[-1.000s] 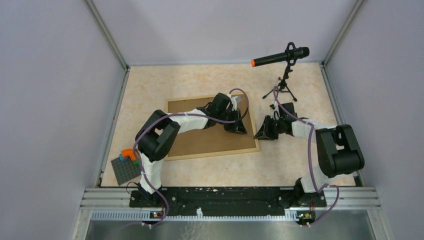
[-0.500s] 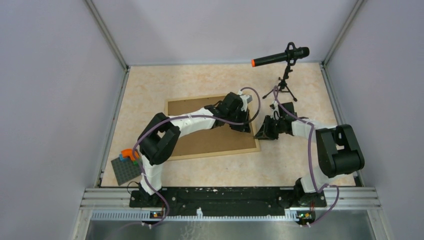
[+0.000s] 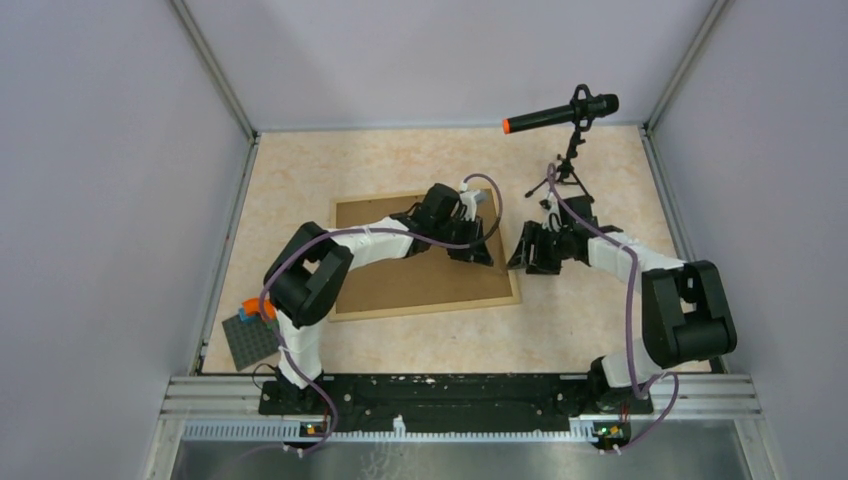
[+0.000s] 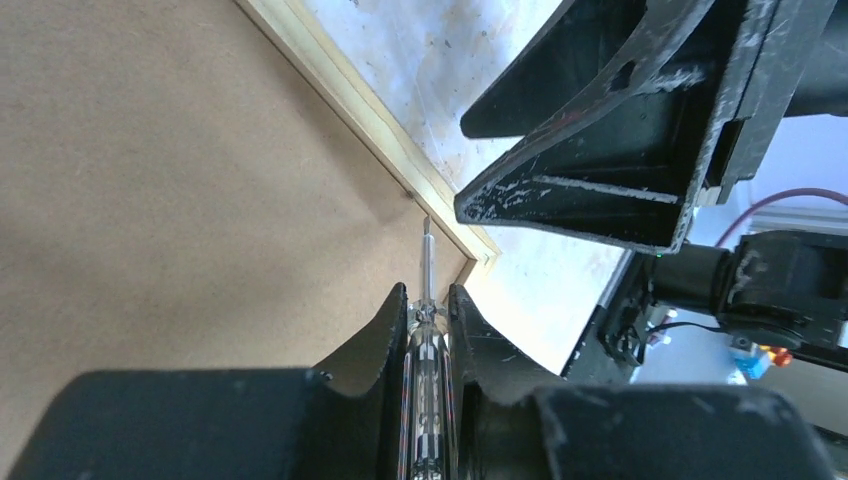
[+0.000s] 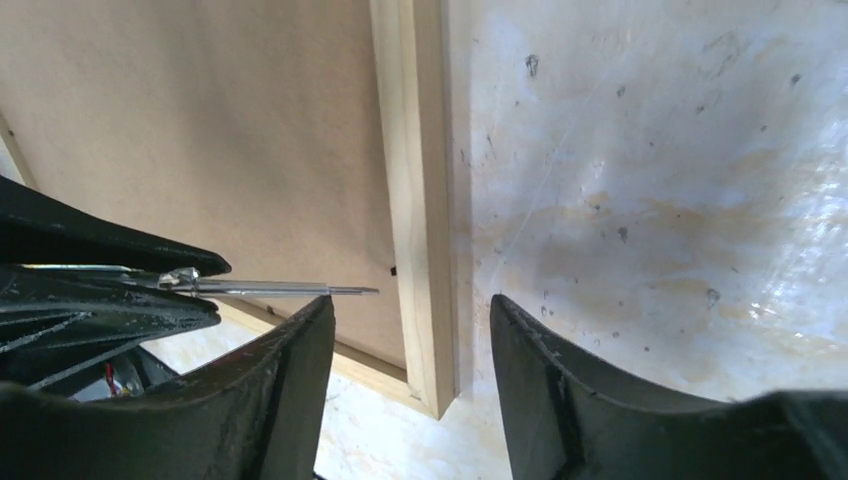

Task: Take the photo out of the frame
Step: Release the photo frame item from the photo frame, then adjust the photo frame at the center of the board, then adjust the screwdriver.

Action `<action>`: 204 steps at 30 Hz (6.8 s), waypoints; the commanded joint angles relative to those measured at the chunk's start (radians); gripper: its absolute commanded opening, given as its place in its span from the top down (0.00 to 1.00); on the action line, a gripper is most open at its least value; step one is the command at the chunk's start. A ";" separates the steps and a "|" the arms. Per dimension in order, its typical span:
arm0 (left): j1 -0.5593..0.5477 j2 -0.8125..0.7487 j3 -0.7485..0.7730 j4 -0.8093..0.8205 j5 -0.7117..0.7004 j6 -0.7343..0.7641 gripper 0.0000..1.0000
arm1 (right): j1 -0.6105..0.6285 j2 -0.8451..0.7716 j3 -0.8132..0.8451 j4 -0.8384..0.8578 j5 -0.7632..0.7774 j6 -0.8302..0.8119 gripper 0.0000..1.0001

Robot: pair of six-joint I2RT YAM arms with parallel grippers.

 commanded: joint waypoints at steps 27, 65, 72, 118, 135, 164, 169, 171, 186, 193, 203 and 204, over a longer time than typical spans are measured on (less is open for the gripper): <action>0.226 -0.257 -0.179 -0.014 0.042 0.008 1.00 | 0.251 0.126 0.150 -0.162 0.473 -0.059 0.74; 0.526 -0.445 -0.271 -0.079 0.114 0.080 1.00 | 0.275 0.786 1.251 -0.190 0.159 -1.049 0.50; 0.542 -0.422 -0.282 -0.031 0.145 0.068 1.00 | 0.273 0.583 1.160 -0.261 0.194 -0.588 0.28; 0.574 -0.395 -0.310 -0.005 0.151 0.040 1.00 | 0.255 0.617 0.803 -0.327 0.454 -0.219 0.87; 0.574 -0.307 -0.356 0.158 0.205 -0.135 1.00 | 0.326 0.576 0.681 -0.174 0.271 -0.416 0.91; 0.497 -0.237 -0.311 0.266 0.435 -0.412 1.00 | 0.440 0.187 0.541 0.005 -0.122 -0.865 0.27; 0.478 -0.255 -0.328 0.308 0.464 -0.425 1.00 | 0.449 0.208 0.530 0.020 -0.132 -0.892 0.33; 0.469 -0.258 -0.327 0.324 0.477 -0.428 1.00 | 0.454 0.213 0.523 0.022 -0.136 -0.917 0.37; 0.451 -0.333 -0.281 0.154 0.591 -0.072 0.66 | 0.450 0.208 0.585 -0.216 -0.316 -1.004 1.00; 0.450 -0.370 -0.310 0.116 0.698 0.144 0.53 | 0.441 0.220 0.631 -0.385 -0.431 -1.045 1.00; 0.424 -0.354 -0.313 0.019 0.723 0.219 0.45 | 0.426 0.235 0.652 -0.383 -0.440 -1.004 1.00; 0.420 -0.355 -0.317 0.018 0.720 0.217 0.45 | 0.426 0.235 0.654 -0.380 -0.440 -0.999 1.00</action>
